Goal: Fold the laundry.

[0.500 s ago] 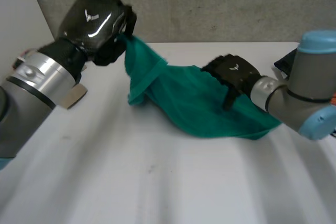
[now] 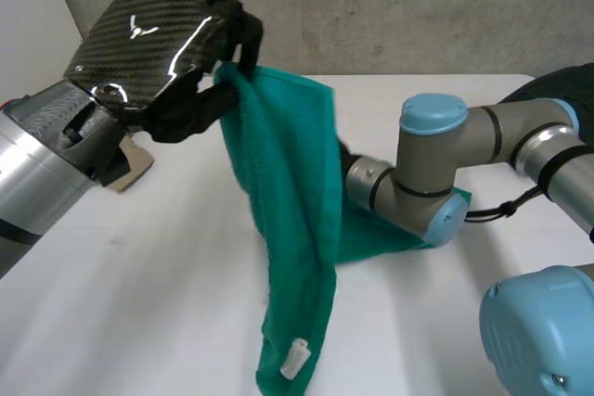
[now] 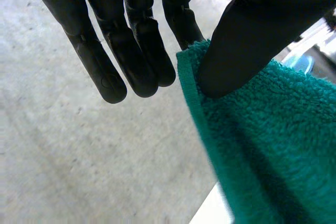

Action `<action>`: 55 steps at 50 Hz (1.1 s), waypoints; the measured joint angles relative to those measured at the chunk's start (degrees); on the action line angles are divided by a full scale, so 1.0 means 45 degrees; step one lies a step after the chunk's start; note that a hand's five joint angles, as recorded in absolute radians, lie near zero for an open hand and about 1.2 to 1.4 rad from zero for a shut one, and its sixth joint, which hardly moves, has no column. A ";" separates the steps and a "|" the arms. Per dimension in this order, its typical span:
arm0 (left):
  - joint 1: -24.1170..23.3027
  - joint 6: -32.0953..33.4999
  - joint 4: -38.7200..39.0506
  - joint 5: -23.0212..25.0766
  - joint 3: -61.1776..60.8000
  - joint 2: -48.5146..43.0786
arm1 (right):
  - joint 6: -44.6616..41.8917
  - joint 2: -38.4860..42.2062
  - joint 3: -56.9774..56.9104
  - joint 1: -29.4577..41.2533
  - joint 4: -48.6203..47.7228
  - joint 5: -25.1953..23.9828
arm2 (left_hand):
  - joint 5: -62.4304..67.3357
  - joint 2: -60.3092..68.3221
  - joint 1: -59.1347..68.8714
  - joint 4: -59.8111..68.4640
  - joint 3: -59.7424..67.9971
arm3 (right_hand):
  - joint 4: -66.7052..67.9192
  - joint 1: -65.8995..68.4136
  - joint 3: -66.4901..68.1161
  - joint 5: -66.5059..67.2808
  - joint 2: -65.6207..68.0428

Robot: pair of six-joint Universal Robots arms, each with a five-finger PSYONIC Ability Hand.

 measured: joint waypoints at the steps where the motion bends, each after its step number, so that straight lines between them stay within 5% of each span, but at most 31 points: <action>1: 0.0265 -0.0004 0.0027 0.0041 -0.0029 -0.0021 | 0.0165 -0.0034 -0.0223 -0.0117 -0.0530 0.0744 | 0.0000 0.0001 0.0000 0.0000 0.0000 | 0.0071 0.0000 0.0055 0.0003 0.0000; 9: 0.1414 -0.0113 0.0624 -0.0403 0.0784 -0.0721 | 0.1634 -0.2689 0.0448 -0.1016 -0.5083 0.5833 | 0.0000 0.0006 0.0000 0.0001 0.0000 | 0.0116 0.0000 0.0083 -0.0001 0.0000; 13: 0.1588 -0.0149 0.0944 -0.1110 0.1529 -0.1511 | 0.1860 -0.4804 0.2516 -0.1471 -0.6416 0.6802 | 0.0000 0.0006 0.0000 0.0000 0.0001 | 0.0116 0.0000 0.0083 0.0085 0.0000; 23: 0.1084 0.0699 0.0372 -0.1448 0.2515 -0.4615 | 0.0997 -0.8477 0.9362 -0.1852 -0.6116 0.6210 | 0.0000 0.0006 0.0000 0.0001 0.0001 | 0.0121 0.0000 0.0096 0.0151 0.0000; 30: 0.0840 0.3826 -0.1185 -0.1209 0.2186 -0.7873 | -0.0040 -0.8289 1.3162 -0.1670 -0.5883 0.5964 | 0.0000 0.0006 0.0000 0.0001 0.0001 | 0.0122 0.0000 0.0096 0.0152 0.0000; 35: 0.0649 0.6058 -0.2199 -0.1210 0.1994 -0.9143 | -0.0473 -0.7363 1.3677 -0.1409 -0.5581 0.6152 | -0.0049 -0.0062 -0.0046 -0.0063 -0.0068 | -0.1932 -0.1595 -0.1896 -0.1644 -0.1919; 38: 0.0539 0.6784 -0.2580 -0.1225 0.1961 -0.9325 | -0.0539 -0.7228 1.3627 -0.1340 -0.5397 0.6250 | -0.2543 -0.3005 -0.3026 -0.3024 -0.2930 | -0.6015 -0.5695 -0.5994 -0.5800 -0.6168; 39: 0.0448 0.7293 -0.2895 -0.1261 0.1943 -0.9337 | -0.0556 -0.7244 1.3533 -0.1303 -0.5222 0.6317 | -0.6034 -0.6677 -0.6521 -0.6694 -0.6498 | -0.8969 -0.8357 -0.8914 -0.8731 -0.8989; 42: 0.0399 0.7740 -0.3277 -0.1356 0.1931 -0.9084 | -0.0552 -0.7521 1.3345 -0.1275 -0.4799 0.6363 | -0.8035 -0.8577 -0.7976 -0.8655 -0.8415 | -1.1063 -1.0145 -1.0911 -1.0759 -1.0740; 49: 0.0617 0.7582 -0.3736 -0.1721 0.1775 -0.7494 | -0.0542 -0.8576 1.2817 -0.1392 -0.3127 0.6153 | -1.0019 -1.0505 -0.9629 -1.0621 -1.0392 | -1.1345 -1.0276 -1.1353 -1.1278 -1.1210; 55: 0.0700 0.6070 -0.3825 -0.2087 0.1497 -0.5697 | -0.0396 -0.9376 1.1821 -0.1847 -0.0902 0.5670 | -1.0142 -1.0610 -0.9652 -1.0704 -1.0468 | -1.1817 -1.0810 -1.1816 -1.1679 -1.1629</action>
